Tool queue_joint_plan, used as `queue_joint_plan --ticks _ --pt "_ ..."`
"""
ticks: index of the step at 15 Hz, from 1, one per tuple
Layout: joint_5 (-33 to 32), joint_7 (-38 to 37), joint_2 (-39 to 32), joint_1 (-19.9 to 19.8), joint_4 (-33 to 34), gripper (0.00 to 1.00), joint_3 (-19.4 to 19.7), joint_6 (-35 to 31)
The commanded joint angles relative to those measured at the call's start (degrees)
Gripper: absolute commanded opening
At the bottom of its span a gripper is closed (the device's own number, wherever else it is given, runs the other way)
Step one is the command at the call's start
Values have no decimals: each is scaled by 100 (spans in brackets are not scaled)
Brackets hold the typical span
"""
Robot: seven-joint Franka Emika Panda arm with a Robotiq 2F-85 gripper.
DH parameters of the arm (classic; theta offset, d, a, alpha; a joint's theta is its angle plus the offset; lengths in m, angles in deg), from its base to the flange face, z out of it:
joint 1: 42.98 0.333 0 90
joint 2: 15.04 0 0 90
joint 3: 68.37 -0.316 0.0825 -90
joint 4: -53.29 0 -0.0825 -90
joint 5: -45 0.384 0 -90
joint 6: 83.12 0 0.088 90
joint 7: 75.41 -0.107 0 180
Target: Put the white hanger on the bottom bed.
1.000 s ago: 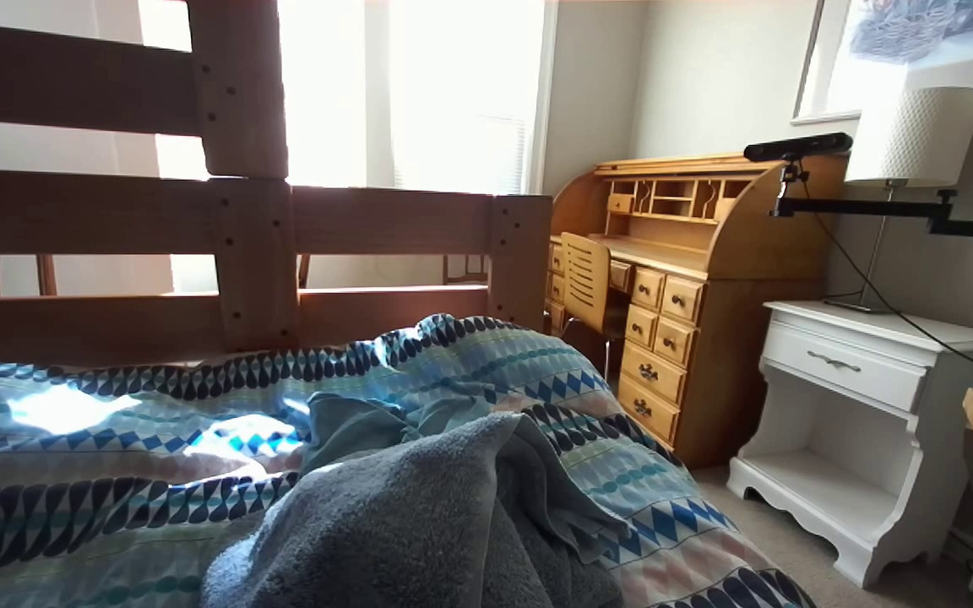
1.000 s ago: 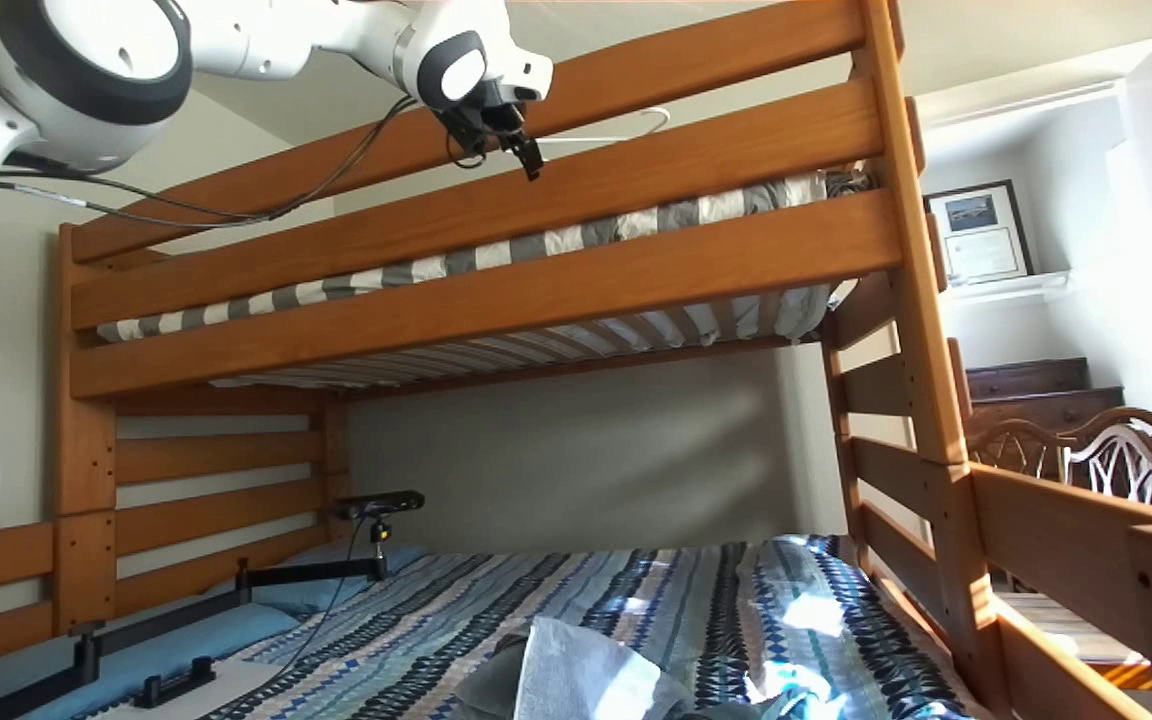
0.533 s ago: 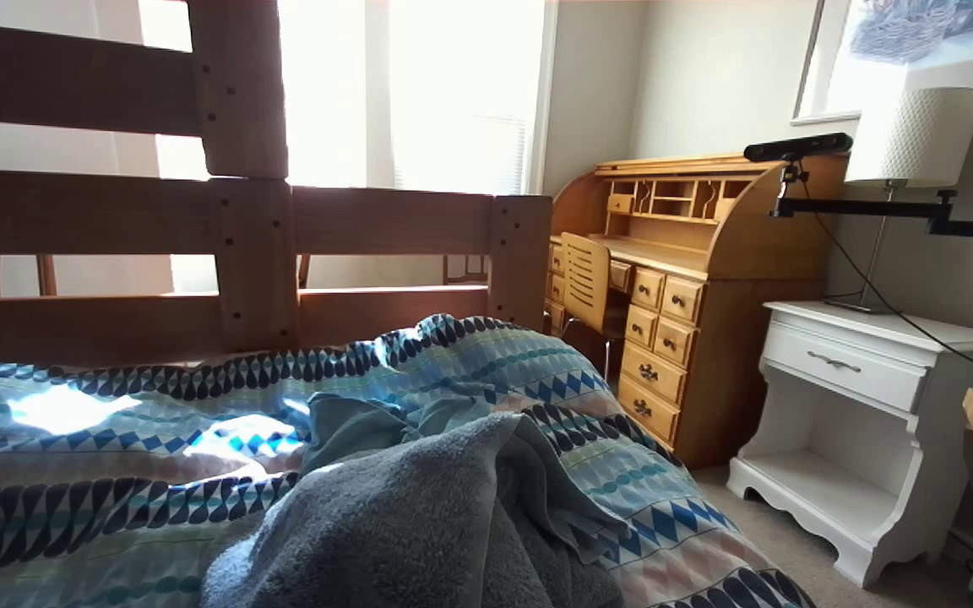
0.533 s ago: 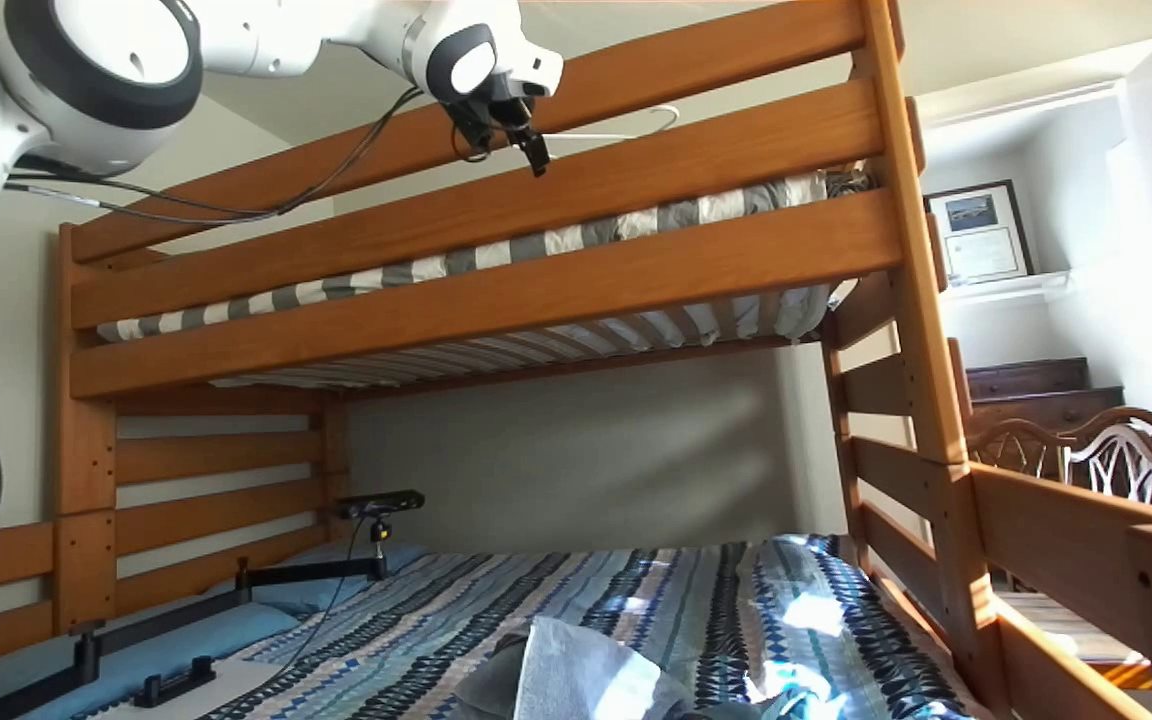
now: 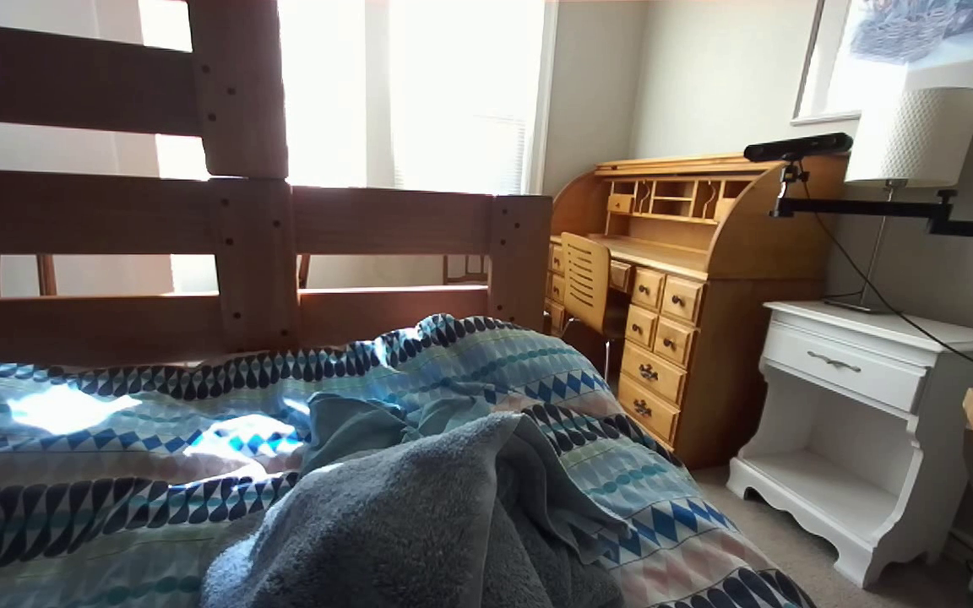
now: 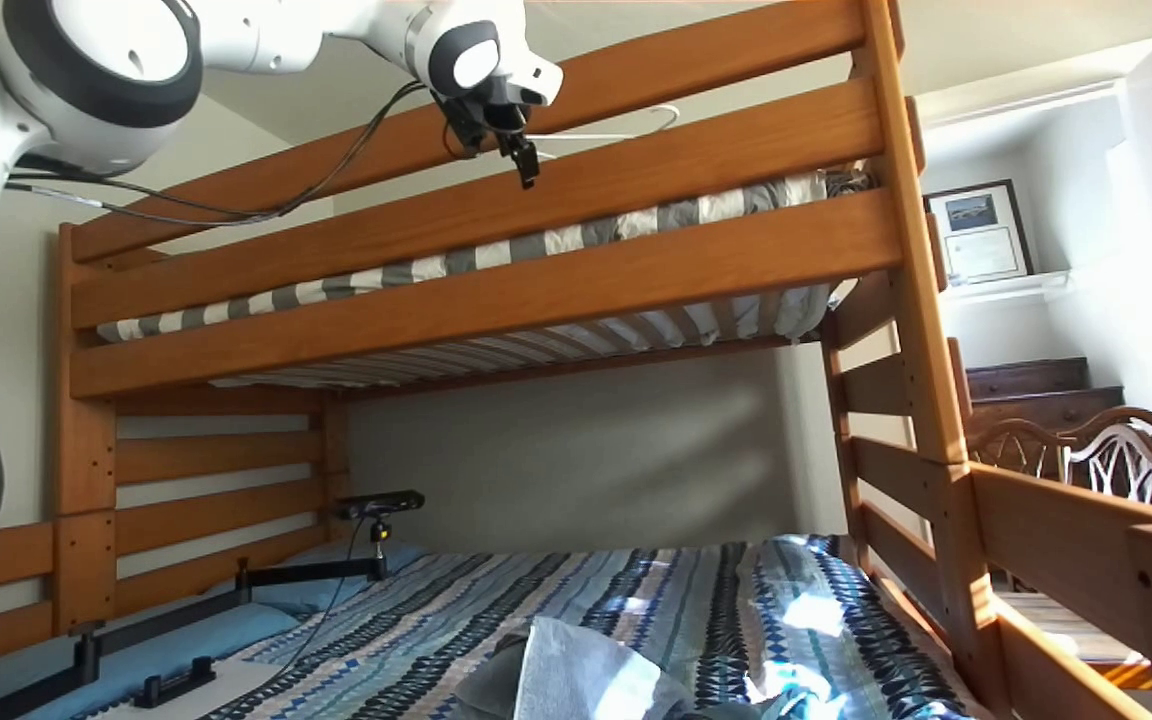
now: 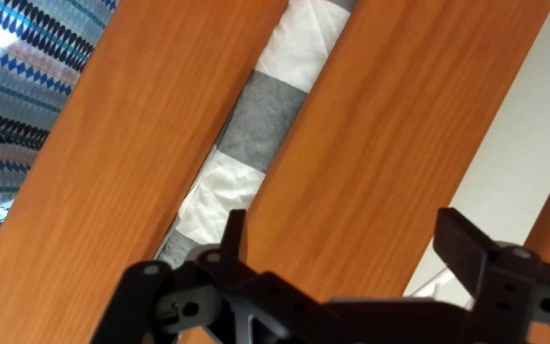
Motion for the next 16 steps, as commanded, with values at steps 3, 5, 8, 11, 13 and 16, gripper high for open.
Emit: queue_joint_plan --ticks 3,5,8,11,13,16 --pt "842 -59 -184 -140 575 100 -89 363" --pt "1060 -51 -206 -134 652 100 -76 173" --pt "1206 28 -291 -51 730 100 -89 -203" --pt "1023 31 -373 130 643 100 -137 -748" --pt "975 34 -470 271 628 100 -154 -1174" --pt "983 157 -618 443 674 72 -176 -1661"
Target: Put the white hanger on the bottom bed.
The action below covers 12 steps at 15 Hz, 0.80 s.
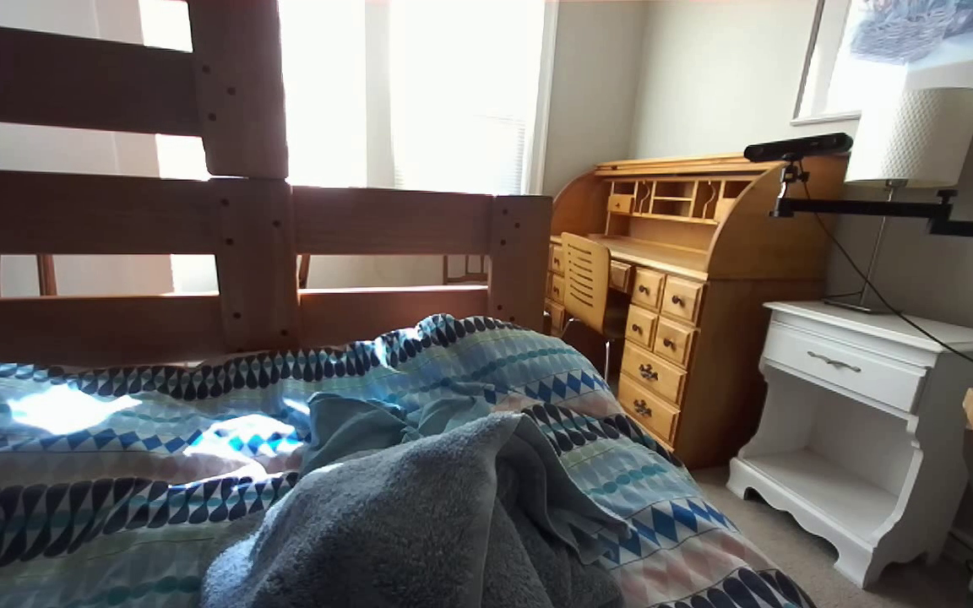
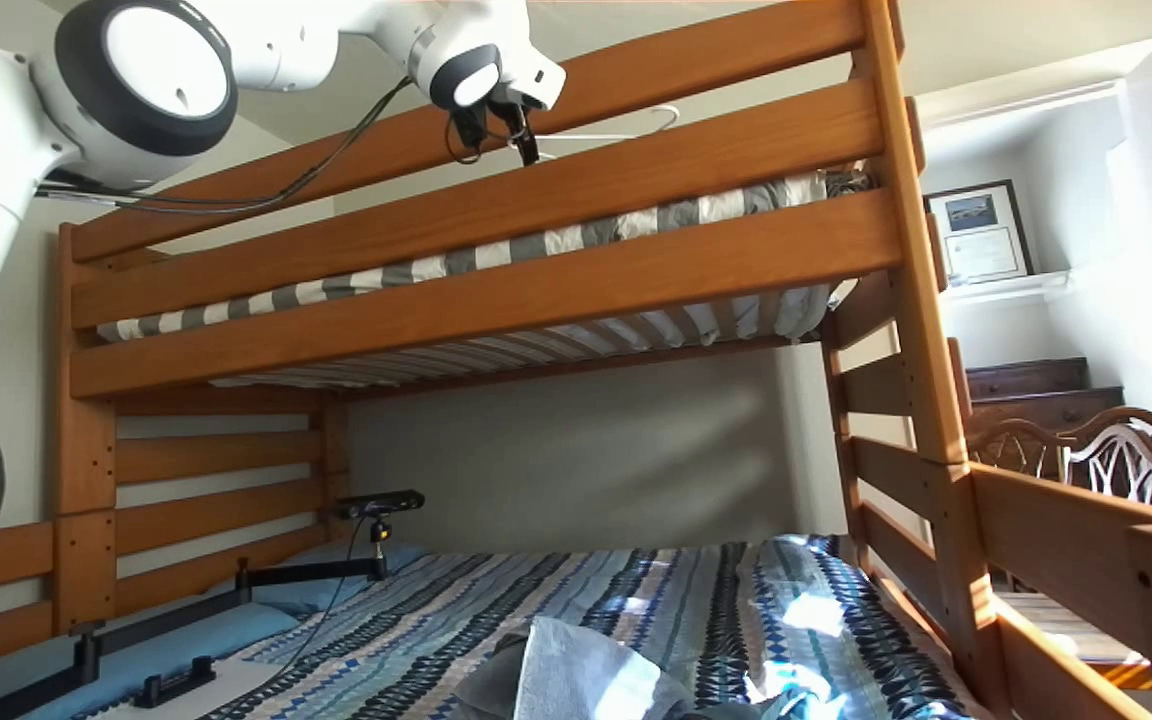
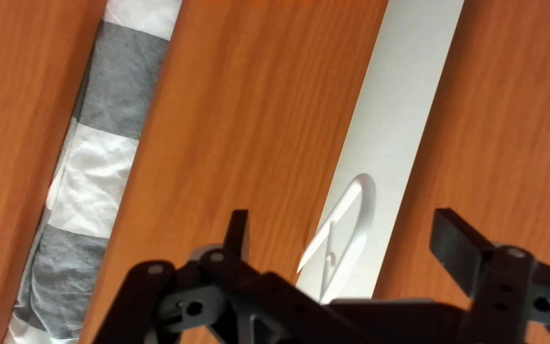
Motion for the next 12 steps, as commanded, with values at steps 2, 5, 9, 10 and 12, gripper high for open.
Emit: queue_joint_plan --ticks 2,5,9,10,12 --pt "-56 150 -268 252 227 57 -37 -644" --pt "-45 194 -284 301 241 37 -26 -842" --pt "-41 113 -247 296 274 8 -13 -956" --pt "-60 76 -228 296 275 2 -1 -969" --pt "-90 23 -193 292 267 0 18 -966"
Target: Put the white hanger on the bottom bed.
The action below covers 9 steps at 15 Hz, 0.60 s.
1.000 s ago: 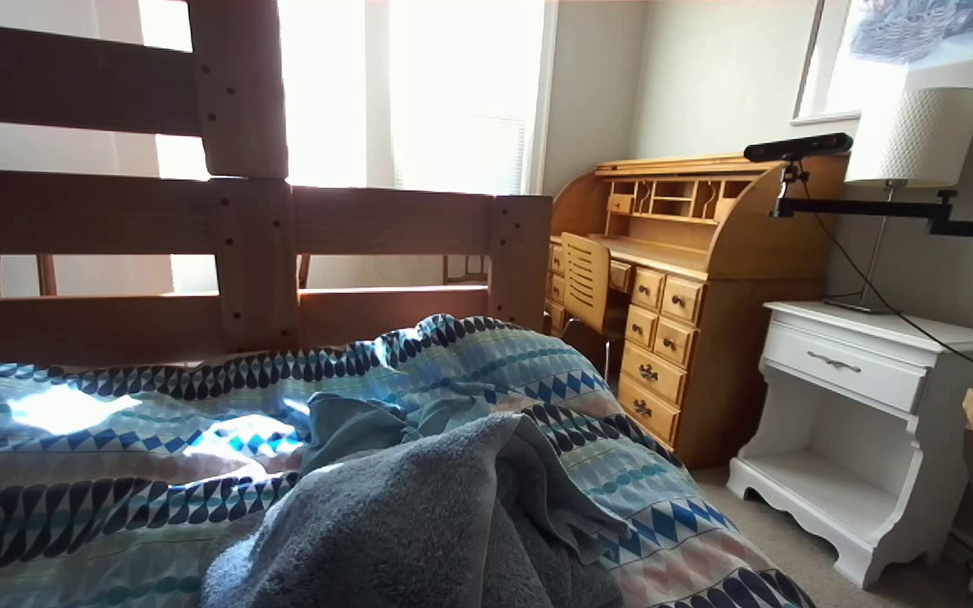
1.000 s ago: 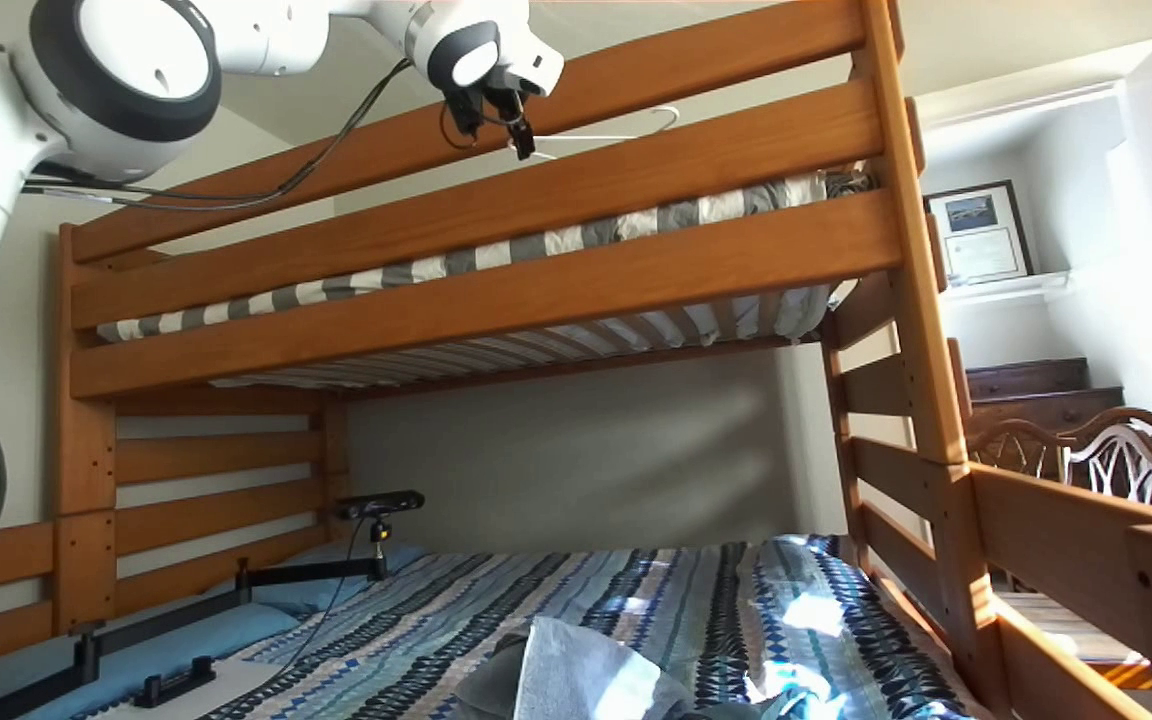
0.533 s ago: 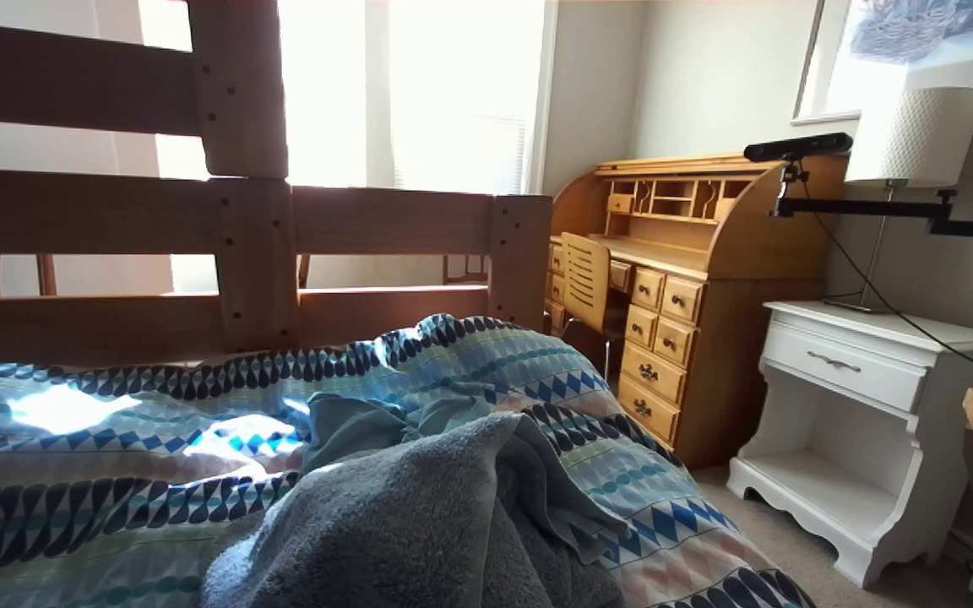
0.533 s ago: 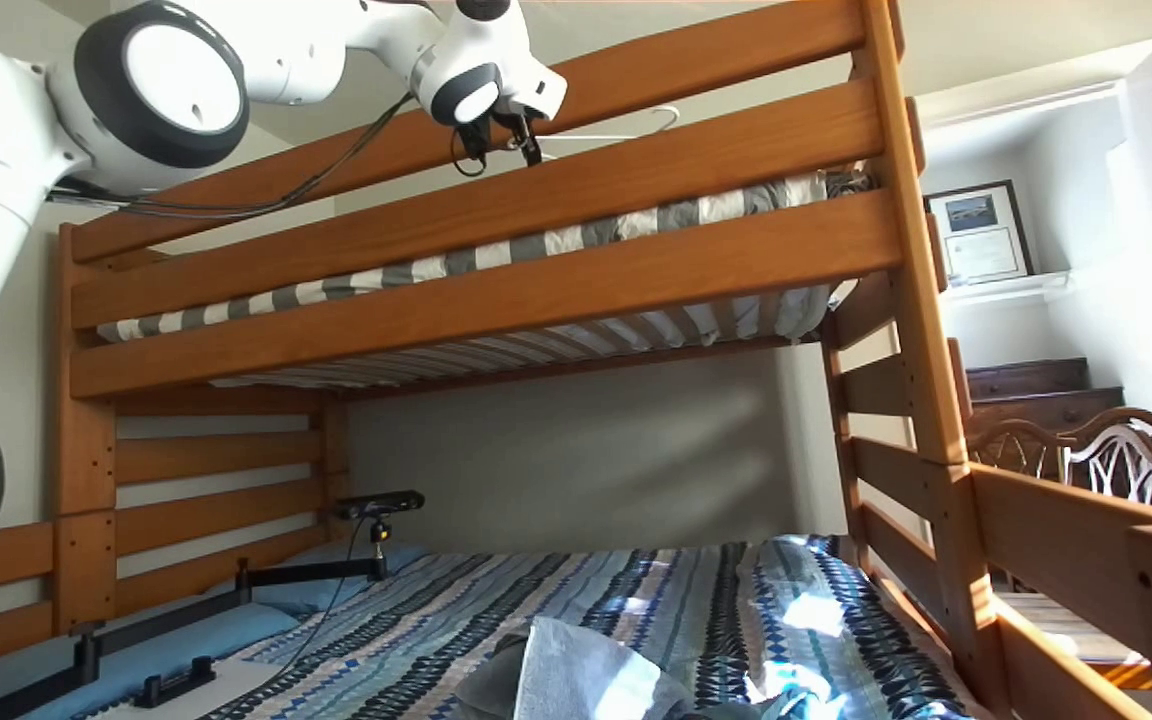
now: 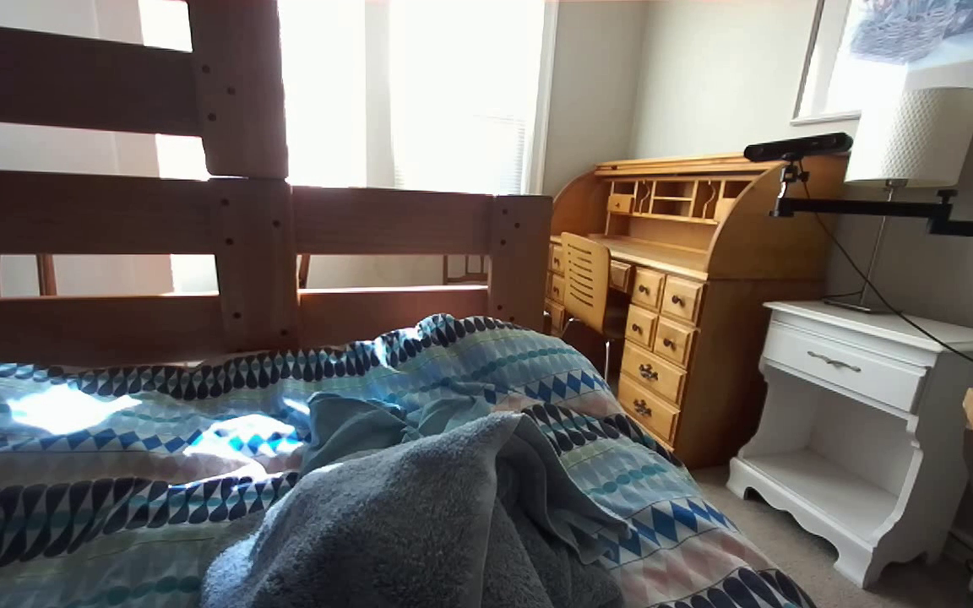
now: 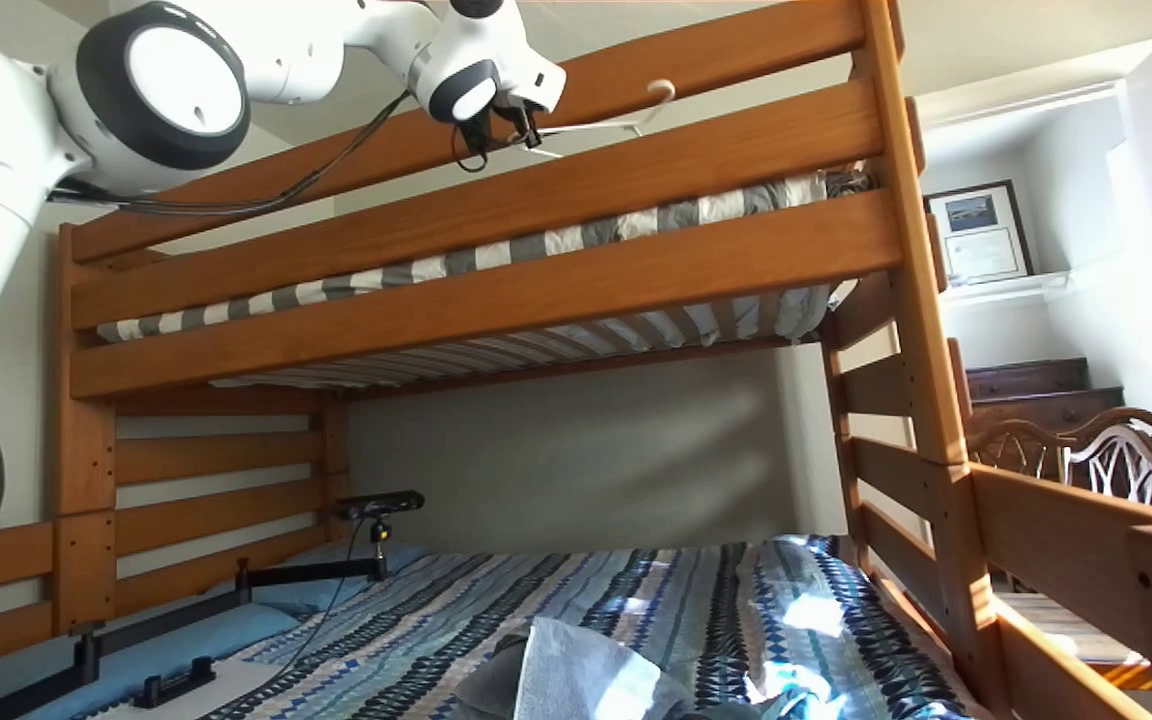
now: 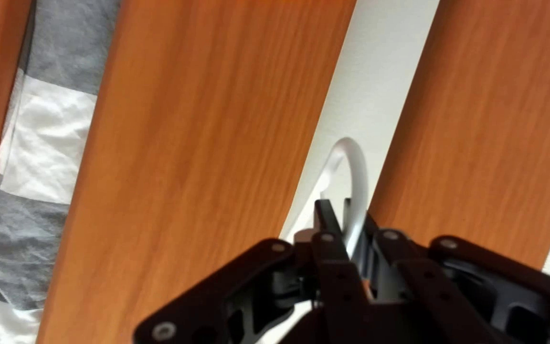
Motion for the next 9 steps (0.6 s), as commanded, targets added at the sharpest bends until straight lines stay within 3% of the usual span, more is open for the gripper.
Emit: queue_joint_plan --ticks 1,9 --pt "-87 -152 -44 64 170 0 24 -83" --pt "51 -200 279 -92 -83 2 37 69"
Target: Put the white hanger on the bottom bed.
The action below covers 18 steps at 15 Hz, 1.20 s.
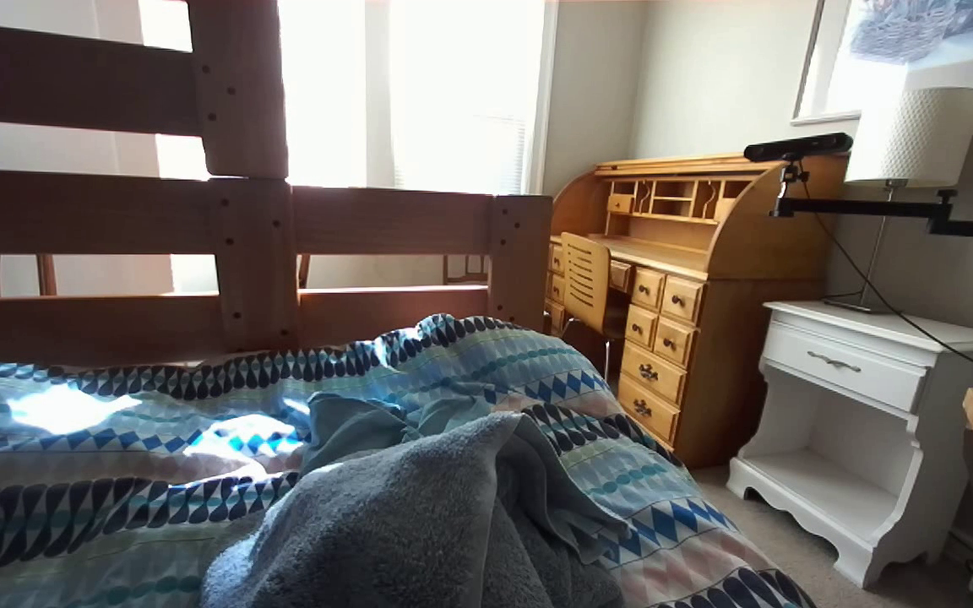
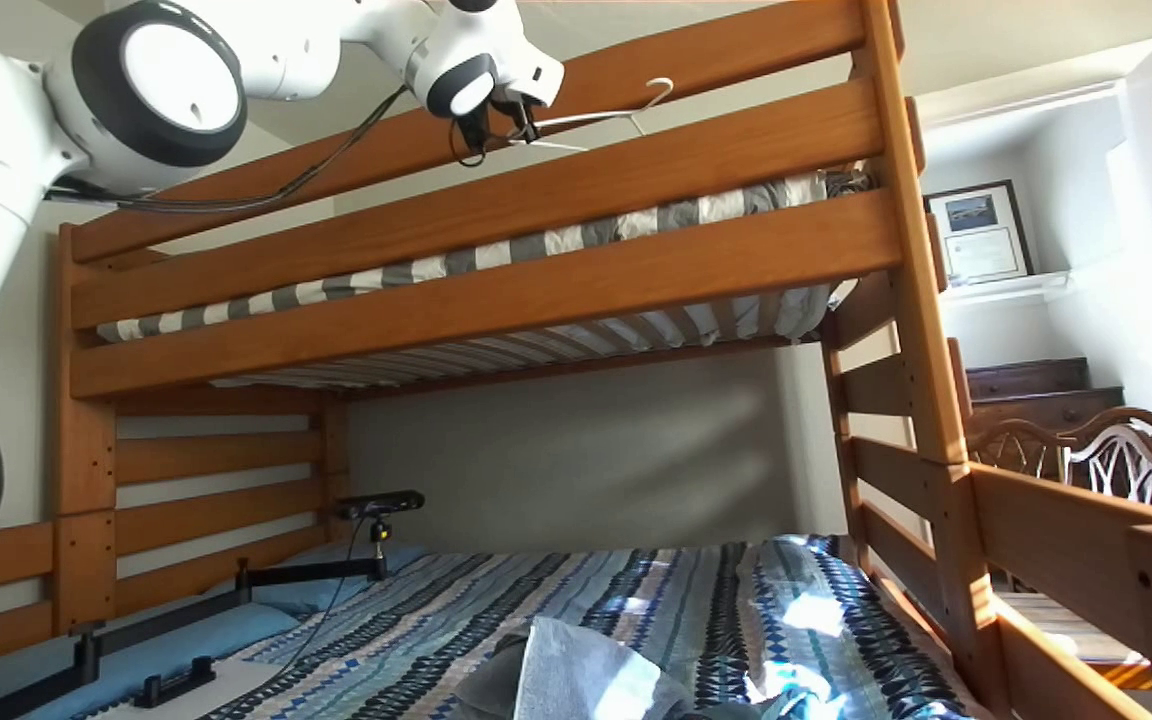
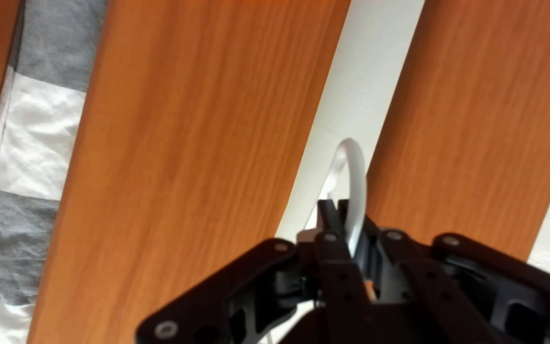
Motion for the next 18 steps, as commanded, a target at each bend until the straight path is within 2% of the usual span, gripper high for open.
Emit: queue_joint_plan --ticks 1,5,11,18 --pt "104 -179 357 -156 -212 2 52 74" --pt "279 -408 891 -550 -767 2 235 127" --pt "669 -471 1817 -1153 -1544 2 502 1104" --pt "523 -594 2819 -1396 -2424 2 971 1489"
